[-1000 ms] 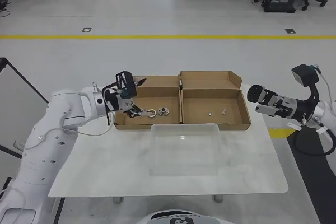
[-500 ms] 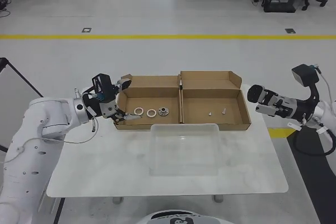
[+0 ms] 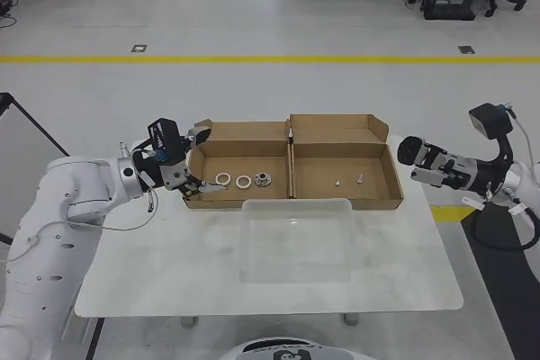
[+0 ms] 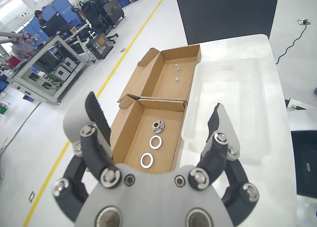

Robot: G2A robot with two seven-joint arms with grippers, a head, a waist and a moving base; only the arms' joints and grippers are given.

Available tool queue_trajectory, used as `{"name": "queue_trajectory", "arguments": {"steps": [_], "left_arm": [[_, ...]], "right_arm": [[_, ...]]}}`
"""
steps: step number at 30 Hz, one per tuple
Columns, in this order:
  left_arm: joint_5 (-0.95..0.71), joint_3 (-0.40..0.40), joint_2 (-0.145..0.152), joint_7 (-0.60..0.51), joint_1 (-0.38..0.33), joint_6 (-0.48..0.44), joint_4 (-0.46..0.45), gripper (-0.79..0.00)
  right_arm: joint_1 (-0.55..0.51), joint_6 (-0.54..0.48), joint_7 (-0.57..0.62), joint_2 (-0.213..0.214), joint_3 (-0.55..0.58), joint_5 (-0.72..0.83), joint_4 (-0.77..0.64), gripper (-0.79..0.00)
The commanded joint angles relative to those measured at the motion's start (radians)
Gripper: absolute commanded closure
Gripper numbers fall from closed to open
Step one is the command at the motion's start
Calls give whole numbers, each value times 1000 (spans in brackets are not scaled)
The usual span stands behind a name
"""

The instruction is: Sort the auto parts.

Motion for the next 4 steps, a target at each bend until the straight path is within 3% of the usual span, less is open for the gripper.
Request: {"name": "queue_trajectory", "arguments": {"steps": [1,4], "left_arm": [[0,0,0,0,0,0,0,-785],[0,0,0,0,0,0,0,-785]], "right_arm": [[0,0,0,0,0,0,0,-785],[0,0,0,0,0,0,0,-785]]}}
